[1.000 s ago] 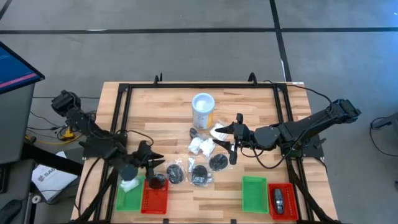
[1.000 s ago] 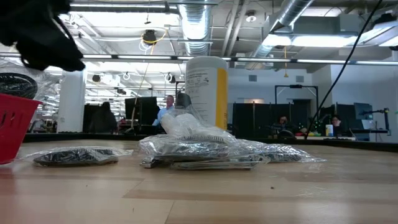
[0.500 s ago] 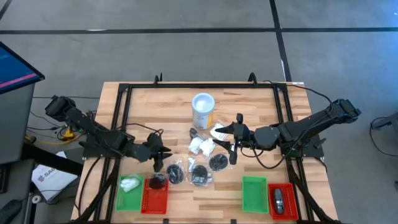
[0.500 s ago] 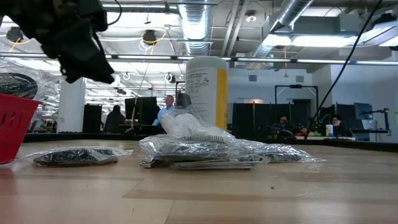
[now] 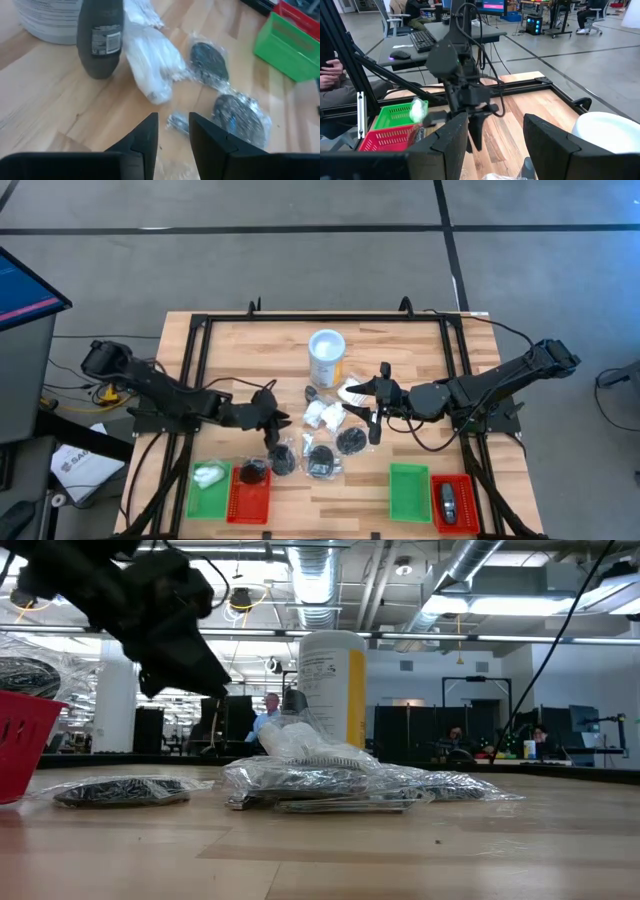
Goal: Pick & Place Travel size toiletries
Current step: Put the cotton pack into the left green bin
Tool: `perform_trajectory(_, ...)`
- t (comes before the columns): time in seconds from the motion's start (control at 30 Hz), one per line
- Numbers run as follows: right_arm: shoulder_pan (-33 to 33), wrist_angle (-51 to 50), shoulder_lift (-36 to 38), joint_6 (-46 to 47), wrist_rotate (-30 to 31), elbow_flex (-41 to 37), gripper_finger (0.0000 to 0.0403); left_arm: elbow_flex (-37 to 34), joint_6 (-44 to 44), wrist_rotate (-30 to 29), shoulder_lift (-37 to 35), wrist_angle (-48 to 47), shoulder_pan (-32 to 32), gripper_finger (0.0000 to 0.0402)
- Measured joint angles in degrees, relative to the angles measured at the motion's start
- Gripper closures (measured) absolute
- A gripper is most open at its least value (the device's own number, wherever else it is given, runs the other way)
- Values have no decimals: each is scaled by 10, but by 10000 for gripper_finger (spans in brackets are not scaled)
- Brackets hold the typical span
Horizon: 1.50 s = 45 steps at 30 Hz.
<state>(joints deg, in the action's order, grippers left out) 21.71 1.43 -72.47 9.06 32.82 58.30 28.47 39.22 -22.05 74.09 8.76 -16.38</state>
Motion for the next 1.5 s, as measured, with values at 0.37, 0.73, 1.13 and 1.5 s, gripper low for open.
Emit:
perform_trajectory(0.37,0,-3,0,0,0,0,221,0,-13,19,77,126,34,238)
perform_trajectory(0.73,0,-3,0,0,0,0,221,26,-13,19,148,169,58,193)
perform_trajectory(1.13,0,-6,0,0,0,0,221,47,-17,30,199,171,85,199)
perform_trajectory(1.5,0,-10,0,0,0,0,221,47,-15,32,202,182,91,269)
